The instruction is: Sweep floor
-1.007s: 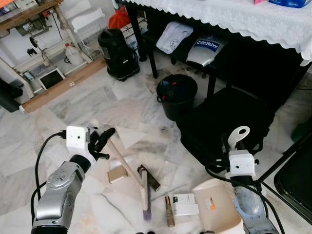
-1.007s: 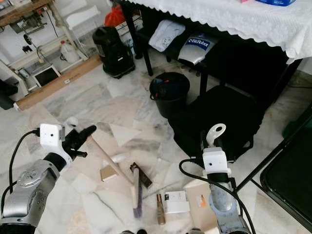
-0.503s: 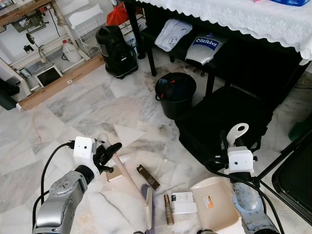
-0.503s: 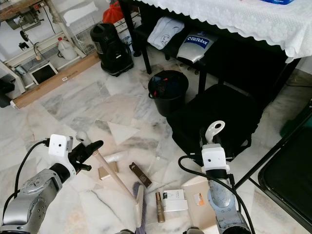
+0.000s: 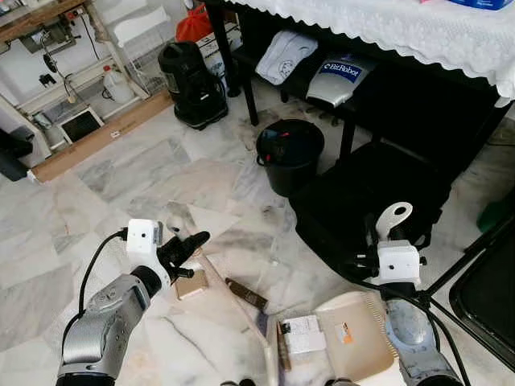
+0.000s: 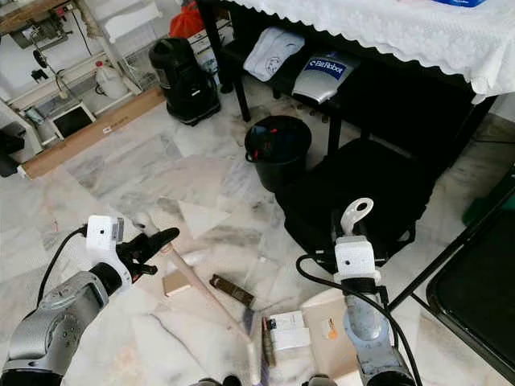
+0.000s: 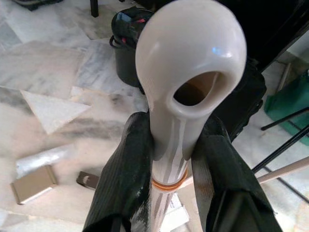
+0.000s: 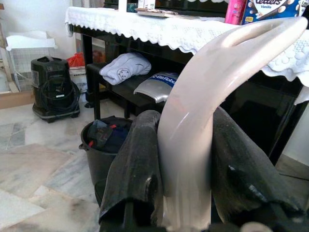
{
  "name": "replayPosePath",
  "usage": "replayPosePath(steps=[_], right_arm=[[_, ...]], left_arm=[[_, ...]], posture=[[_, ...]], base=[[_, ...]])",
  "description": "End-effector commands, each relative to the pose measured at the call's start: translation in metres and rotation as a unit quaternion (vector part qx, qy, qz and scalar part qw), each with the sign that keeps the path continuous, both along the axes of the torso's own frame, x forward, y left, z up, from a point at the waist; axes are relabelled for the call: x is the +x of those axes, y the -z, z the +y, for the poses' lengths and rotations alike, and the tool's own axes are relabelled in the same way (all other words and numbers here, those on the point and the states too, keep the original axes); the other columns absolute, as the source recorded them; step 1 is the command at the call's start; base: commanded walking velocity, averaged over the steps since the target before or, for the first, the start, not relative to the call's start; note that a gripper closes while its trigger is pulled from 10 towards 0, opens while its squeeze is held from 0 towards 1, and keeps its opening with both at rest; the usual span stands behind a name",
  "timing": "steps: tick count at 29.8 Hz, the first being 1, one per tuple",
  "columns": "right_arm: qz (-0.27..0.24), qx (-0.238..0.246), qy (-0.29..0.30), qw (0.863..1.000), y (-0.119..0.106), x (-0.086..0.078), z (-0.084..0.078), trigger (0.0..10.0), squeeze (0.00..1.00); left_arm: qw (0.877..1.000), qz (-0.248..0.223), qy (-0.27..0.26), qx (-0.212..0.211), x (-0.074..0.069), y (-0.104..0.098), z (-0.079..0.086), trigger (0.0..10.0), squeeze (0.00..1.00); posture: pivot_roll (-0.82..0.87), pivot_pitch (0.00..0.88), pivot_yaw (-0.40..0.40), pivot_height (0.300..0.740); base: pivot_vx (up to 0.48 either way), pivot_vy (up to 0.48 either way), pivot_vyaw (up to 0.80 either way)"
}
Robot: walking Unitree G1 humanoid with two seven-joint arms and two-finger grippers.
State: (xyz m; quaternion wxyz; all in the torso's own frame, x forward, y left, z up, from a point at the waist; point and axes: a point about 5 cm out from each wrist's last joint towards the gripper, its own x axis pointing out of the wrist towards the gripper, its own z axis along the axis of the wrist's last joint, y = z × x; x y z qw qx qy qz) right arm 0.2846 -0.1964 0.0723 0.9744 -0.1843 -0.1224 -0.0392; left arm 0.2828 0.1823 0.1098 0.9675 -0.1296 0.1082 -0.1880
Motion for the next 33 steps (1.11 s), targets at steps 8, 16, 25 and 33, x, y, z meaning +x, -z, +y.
replayPosePath(steps=[8,16,25,33], right_arm=[[0.034,0.015,-0.007,0.999,0.015,-0.006,0.009,10.0,0.00],[0.034,0.021,-0.009,0.999,0.015,-0.006,0.010,10.0,0.00],[0.035,0.029,-0.012,0.999,0.015,-0.004,0.013,10.0,0.00],[0.035,0.034,-0.014,0.999,0.015,-0.004,0.014,10.0,0.00]], left_arm=[[0.999,0.012,-0.003,-0.048,-0.004,-0.002,0.006,10.0,0.00],[0.997,-0.002,-0.005,-0.082,-0.002,-0.009,0.006,10.0,0.00],[0.992,0.002,0.030,-0.120,-0.003,-0.014,0.001,10.0,0.00],[0.990,0.012,0.046,-0.129,-0.004,-0.012,-0.005,10.0,0.00]], posture=[[0.01,0.204,0.199,0.740],[0.01,0.204,0.202,0.740],[0.01,0.205,0.203,0.740],[0.01,0.208,0.205,0.740]], base=[[0.000,0.000,0.00],[0.000,0.000,0.00],[0.000,0.000,0.00],[0.000,0.000,0.00]])
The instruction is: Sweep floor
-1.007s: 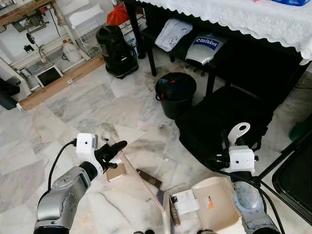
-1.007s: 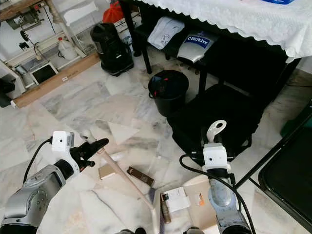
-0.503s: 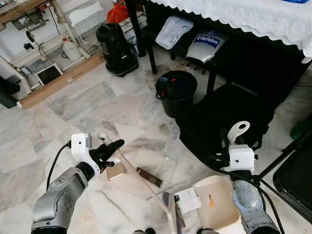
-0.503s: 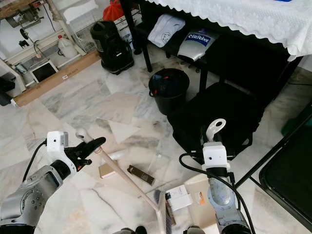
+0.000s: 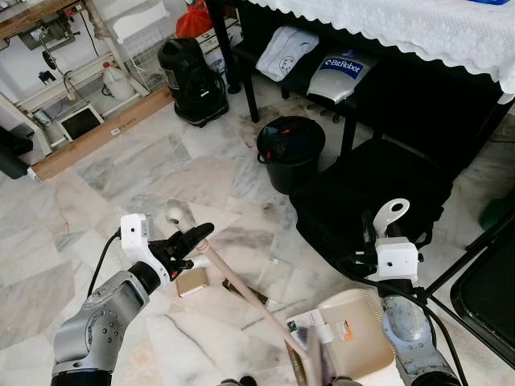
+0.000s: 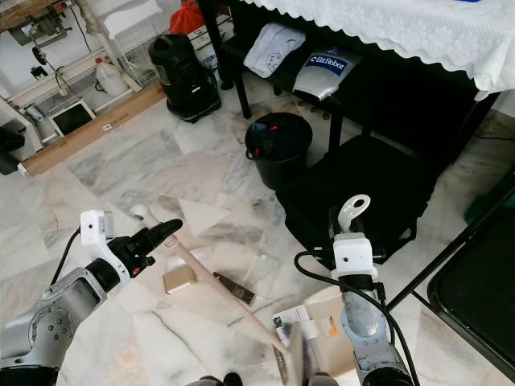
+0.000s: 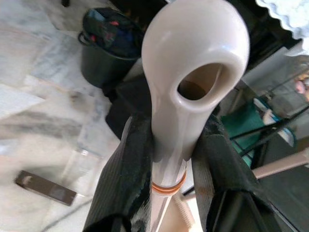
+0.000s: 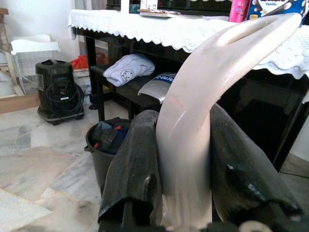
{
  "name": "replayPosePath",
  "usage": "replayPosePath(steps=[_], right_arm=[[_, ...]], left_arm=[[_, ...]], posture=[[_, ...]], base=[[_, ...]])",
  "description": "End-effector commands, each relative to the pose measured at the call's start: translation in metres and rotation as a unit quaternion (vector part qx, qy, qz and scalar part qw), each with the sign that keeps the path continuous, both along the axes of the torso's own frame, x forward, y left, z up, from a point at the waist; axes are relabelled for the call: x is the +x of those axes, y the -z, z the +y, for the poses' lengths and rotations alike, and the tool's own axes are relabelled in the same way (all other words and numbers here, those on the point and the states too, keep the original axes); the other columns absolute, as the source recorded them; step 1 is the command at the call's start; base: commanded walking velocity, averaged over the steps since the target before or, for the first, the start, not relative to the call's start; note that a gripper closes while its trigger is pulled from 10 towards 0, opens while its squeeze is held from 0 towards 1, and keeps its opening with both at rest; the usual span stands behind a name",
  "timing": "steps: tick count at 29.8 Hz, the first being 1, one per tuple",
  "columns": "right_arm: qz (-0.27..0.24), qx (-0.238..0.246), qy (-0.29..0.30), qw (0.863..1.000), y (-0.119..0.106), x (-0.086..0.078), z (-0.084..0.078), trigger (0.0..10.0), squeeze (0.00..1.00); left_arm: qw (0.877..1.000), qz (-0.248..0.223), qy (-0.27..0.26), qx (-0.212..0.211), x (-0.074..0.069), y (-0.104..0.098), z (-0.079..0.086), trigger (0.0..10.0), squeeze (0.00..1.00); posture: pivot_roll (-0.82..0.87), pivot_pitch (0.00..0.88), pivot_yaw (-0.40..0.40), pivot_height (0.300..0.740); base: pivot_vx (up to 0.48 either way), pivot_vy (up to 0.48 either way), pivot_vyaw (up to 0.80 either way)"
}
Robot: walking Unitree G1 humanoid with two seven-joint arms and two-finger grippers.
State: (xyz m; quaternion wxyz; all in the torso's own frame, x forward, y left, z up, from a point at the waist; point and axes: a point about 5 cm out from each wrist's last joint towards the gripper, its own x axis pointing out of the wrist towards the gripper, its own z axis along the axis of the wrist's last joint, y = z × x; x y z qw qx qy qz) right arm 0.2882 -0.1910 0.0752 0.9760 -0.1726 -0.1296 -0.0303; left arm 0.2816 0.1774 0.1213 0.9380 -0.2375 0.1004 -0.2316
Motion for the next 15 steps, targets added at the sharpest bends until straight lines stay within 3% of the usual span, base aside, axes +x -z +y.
replayPosePath(steps=[1,6,10,15], right_arm=[[0.041,0.024,-0.004,0.999,0.018,-0.008,0.009,10.0,0.00],[0.041,0.026,-0.004,0.999,0.018,-0.007,0.009,10.0,0.00],[0.041,0.026,-0.003,0.999,0.018,-0.007,0.008,10.0,0.00],[0.041,0.026,-0.002,0.999,0.018,-0.007,0.008,10.0,0.00]], left_arm=[[1.000,0.003,0.012,-0.017,-0.004,-0.001,0.000,10.0,0.00],[1.000,-0.012,-0.023,-0.004,0.000,-0.003,0.003,10.0,0.00],[0.991,-0.079,-0.107,0.021,0.007,-0.027,0.023,10.0,0.00],[0.985,-0.107,-0.129,0.047,0.006,-0.042,0.036,10.0,0.00]], posture=[[0.01,0.209,0.205,0.740],[0.01,0.208,0.206,0.740],[0.01,0.206,0.207,0.740],[0.01,0.205,0.209,0.740]], base=[[0.000,0.000,0.00],[0.000,0.000,0.00],[0.000,0.000,0.00],[0.000,0.000,0.00]])
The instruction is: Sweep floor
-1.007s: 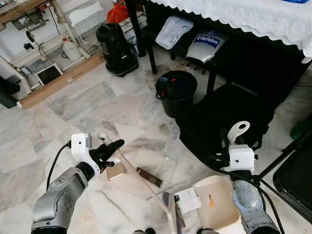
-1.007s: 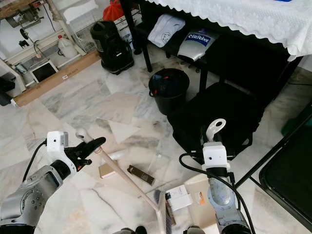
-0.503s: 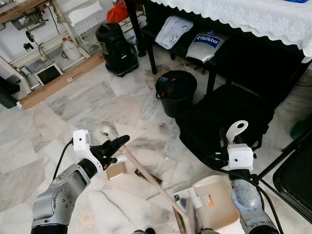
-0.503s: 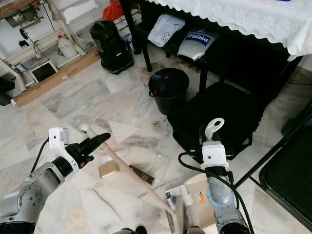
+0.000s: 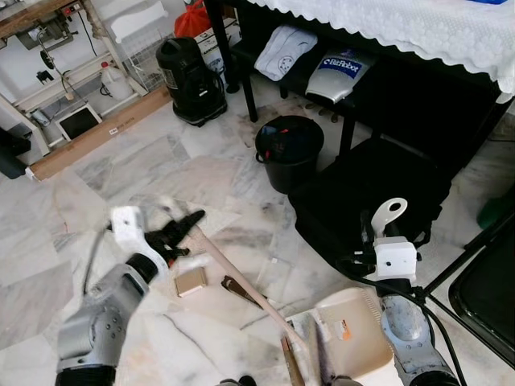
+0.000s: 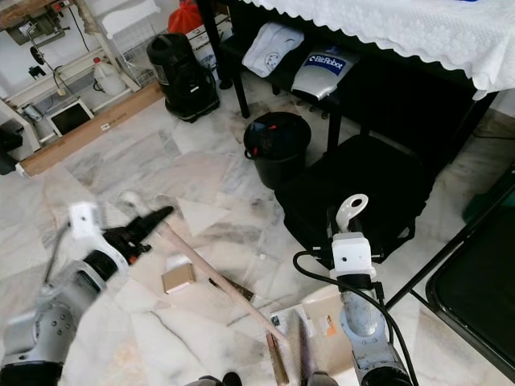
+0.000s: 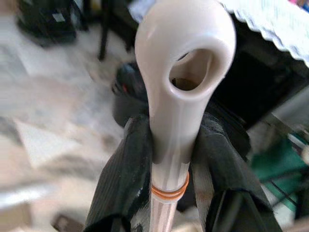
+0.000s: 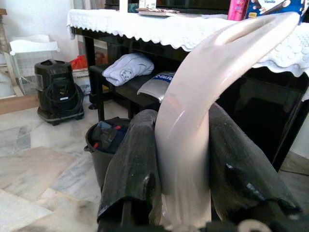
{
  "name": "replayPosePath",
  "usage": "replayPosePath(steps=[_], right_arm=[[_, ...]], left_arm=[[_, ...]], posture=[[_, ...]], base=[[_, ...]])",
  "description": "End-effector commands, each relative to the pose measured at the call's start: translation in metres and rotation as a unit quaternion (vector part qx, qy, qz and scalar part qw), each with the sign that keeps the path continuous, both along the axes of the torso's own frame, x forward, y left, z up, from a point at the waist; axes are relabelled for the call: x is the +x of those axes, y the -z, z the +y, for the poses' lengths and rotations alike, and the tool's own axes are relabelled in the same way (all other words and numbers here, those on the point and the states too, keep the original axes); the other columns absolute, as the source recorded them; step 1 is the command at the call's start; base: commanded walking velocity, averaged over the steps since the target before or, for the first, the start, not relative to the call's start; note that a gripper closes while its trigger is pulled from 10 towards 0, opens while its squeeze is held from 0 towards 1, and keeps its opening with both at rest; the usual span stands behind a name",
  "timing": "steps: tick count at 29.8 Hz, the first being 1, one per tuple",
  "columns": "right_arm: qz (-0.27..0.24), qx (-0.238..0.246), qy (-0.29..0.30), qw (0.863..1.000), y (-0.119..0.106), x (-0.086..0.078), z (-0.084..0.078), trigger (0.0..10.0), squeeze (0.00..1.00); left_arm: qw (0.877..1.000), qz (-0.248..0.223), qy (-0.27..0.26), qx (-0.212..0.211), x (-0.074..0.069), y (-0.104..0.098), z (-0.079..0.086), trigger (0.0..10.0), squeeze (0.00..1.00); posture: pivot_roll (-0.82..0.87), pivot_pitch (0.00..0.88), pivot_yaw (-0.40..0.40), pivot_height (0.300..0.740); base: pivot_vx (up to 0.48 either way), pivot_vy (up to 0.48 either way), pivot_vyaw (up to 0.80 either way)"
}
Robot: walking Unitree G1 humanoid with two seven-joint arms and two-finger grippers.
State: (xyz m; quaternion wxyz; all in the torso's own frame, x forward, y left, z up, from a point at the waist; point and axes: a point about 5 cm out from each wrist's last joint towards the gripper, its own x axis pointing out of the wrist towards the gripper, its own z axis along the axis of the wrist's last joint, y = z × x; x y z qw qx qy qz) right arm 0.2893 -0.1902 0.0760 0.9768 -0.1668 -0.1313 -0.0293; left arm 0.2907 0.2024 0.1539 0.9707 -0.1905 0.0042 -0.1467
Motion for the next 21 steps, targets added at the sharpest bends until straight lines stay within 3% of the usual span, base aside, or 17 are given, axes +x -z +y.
replayPosePath(steps=[1,3,13,21], right_arm=[[0.043,0.020,0.000,0.999,0.019,-0.008,0.007,10.0,0.00],[0.045,0.021,-0.001,0.999,0.020,-0.008,0.008,10.0,0.00],[0.046,0.021,-0.001,0.999,0.021,-0.009,0.007,10.0,0.00],[0.044,0.018,0.004,0.999,0.020,-0.010,0.005,10.0,0.00]], left_arm=[[0.999,-0.021,-0.018,0.017,-0.003,-0.009,0.011,10.0,0.00],[0.998,-0.006,0.006,0.055,-0.009,-0.001,0.013,10.0,0.00],[0.990,0.014,0.010,0.138,-0.017,0.013,0.021,10.0,0.00],[0.988,-0.006,-0.021,0.154,-0.021,0.000,0.042,10.0,0.00]], posture=[[0.01,0.205,0.209,0.740],[0.02,0.203,0.212,0.740],[0.02,0.211,0.210,0.740],[0.02,0.211,0.211,0.740]], base=[[0.000,0.000,0.00],[0.000,0.000,0.00],[0.000,0.000,0.00],[0.000,0.000,0.00]])
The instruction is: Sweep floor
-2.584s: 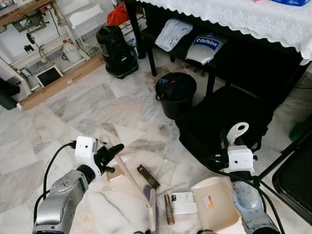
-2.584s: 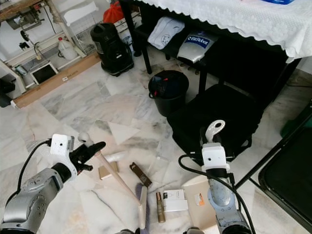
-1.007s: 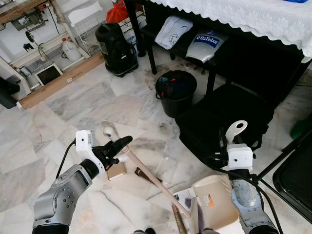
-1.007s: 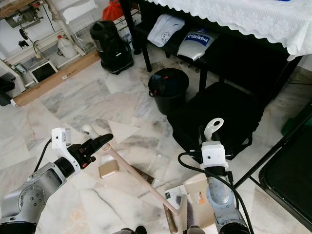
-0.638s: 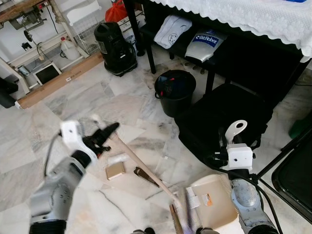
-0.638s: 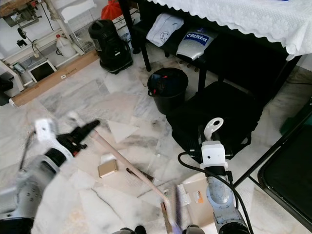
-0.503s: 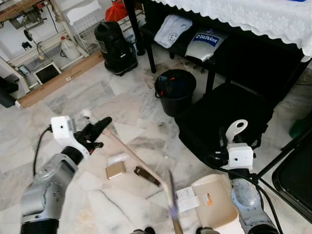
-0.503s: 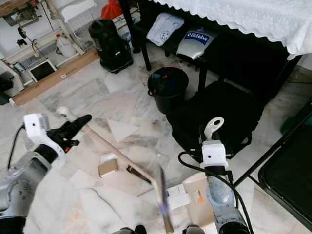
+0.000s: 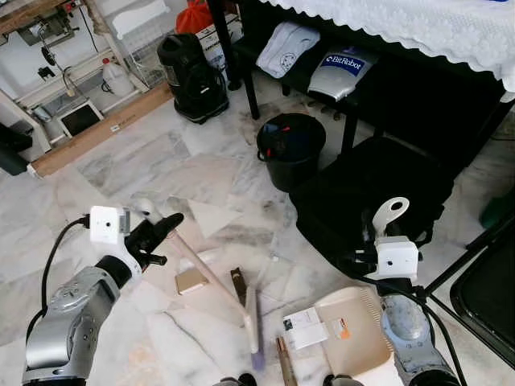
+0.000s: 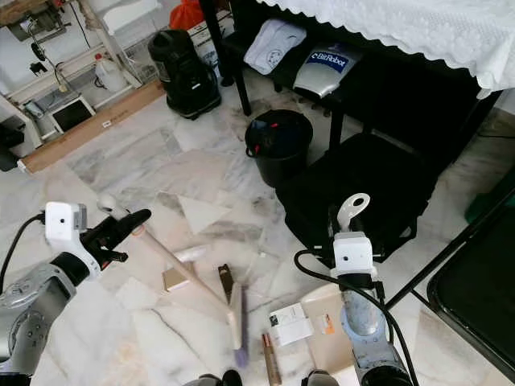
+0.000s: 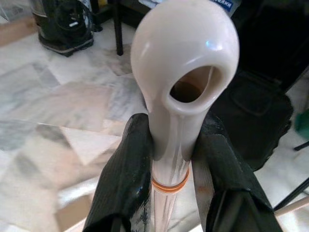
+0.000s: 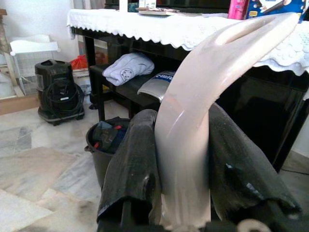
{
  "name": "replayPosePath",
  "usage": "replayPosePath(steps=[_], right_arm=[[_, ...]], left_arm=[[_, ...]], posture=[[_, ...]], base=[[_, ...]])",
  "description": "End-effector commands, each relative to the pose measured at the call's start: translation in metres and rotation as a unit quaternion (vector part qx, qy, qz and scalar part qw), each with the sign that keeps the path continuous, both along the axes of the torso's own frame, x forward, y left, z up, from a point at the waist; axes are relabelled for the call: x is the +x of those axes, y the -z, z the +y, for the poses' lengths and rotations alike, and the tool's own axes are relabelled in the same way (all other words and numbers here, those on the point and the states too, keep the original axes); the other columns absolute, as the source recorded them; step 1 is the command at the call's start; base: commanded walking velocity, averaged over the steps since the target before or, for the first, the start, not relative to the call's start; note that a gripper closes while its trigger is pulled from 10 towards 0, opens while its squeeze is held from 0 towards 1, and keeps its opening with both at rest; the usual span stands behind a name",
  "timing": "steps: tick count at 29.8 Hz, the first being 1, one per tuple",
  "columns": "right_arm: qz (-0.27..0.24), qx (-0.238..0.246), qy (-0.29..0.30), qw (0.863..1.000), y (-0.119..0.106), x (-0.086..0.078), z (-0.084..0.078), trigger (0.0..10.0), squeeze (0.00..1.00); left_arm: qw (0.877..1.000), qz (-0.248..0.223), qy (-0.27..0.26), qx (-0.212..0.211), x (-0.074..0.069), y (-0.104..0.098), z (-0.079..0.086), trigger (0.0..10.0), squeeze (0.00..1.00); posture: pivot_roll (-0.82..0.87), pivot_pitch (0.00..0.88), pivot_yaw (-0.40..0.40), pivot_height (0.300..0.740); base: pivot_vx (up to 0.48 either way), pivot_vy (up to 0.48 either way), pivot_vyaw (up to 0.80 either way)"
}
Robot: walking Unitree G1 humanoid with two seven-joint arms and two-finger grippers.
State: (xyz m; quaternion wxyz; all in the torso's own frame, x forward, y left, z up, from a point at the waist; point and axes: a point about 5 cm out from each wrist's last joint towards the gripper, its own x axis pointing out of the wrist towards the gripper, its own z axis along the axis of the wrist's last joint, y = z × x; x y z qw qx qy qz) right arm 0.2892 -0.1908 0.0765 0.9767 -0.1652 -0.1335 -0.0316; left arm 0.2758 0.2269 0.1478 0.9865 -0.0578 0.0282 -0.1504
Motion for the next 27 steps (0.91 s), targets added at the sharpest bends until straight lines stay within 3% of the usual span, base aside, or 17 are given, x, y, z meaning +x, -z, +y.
replayPosePath(steps=[1,8,9,13,20,25,27], right_arm=[[0.047,0.016,0.003,0.999,0.021,-0.010,0.005,10.0,0.00],[0.048,0.017,0.002,0.999,0.021,-0.008,0.006,10.0,0.00],[0.049,0.017,0.002,0.999,0.021,-0.008,0.007,10.0,0.00],[0.050,0.017,0.002,0.999,0.021,-0.007,0.007,10.0,0.00],[0.049,0.016,0.005,0.999,0.021,-0.008,0.005,10.0,0.00],[0.047,0.015,0.008,0.999,0.021,-0.009,0.002,10.0,0.00],[0.048,0.015,0.009,0.999,0.021,-0.009,0.002,10.0,0.00]], left_arm=[[0.999,-0.014,-0.023,0.024,-0.007,-0.007,0.020,10.0,0.00],[0.996,-0.036,-0.067,0.056,-0.008,-0.018,0.037,10.0,0.00],[0.996,-0.028,-0.049,0.072,-0.008,-0.017,0.034,10.0,0.00],[0.998,-0.014,-0.008,0.057,-0.008,-0.011,0.019,10.0,0.00],[0.999,-0.011,0.005,0.038,-0.002,-0.002,0.004,10.0,0.00],[0.997,-0.072,-0.013,0.035,0.003,-0.025,0.001,10.0,0.00],[0.997,-0.055,0.014,0.044,0.003,-0.025,-0.004,10.0,0.00]], posture=[[0.02,0.211,0.211,0.740],[0.04,0.206,0.211,0.740],[0.04,0.206,0.211,0.740],[0.03,0.203,0.212,0.740],[0.02,0.203,0.213,0.740],[0.02,0.203,0.213,0.740],[0.03,0.202,0.213,0.740]], base=[[0.000,0.000,0.00],[0.000,0.000,0.00],[0.000,0.000,0.00],[0.000,0.000,0.00],[0.000,0.000,0.00],[0.000,0.000,0.00],[0.000,0.000,0.00]])
